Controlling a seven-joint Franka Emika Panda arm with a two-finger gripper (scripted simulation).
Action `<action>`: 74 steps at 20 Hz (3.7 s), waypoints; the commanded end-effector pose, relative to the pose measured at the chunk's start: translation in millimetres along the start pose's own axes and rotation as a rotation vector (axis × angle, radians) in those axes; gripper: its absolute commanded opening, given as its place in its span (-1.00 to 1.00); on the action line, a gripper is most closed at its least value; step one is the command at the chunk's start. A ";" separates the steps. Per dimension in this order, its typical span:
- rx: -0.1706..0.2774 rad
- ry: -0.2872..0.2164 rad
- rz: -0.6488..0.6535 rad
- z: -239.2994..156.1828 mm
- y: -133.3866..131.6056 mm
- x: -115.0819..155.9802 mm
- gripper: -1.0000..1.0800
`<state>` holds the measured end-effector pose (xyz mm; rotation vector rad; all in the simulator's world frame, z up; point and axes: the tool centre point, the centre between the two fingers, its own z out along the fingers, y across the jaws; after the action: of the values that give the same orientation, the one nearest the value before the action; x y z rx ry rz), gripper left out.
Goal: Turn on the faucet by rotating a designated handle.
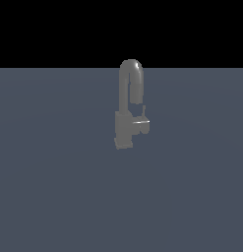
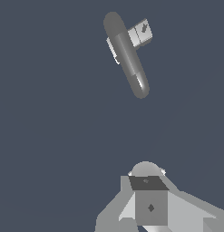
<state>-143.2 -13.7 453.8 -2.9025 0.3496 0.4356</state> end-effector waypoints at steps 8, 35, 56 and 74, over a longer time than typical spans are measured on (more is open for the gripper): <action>0.114 -0.141 0.108 6.7 -1.0 56.1 -1.00; 0.467 -0.572 0.429 74.4 20.8 207.6 -1.00; 0.783 -0.955 0.723 187.7 45.4 298.7 -1.00; 0.852 -1.039 0.791 219.7 49.6 307.0 -1.00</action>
<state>72.9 -75.4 144.6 -1.3607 1.1044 1.3641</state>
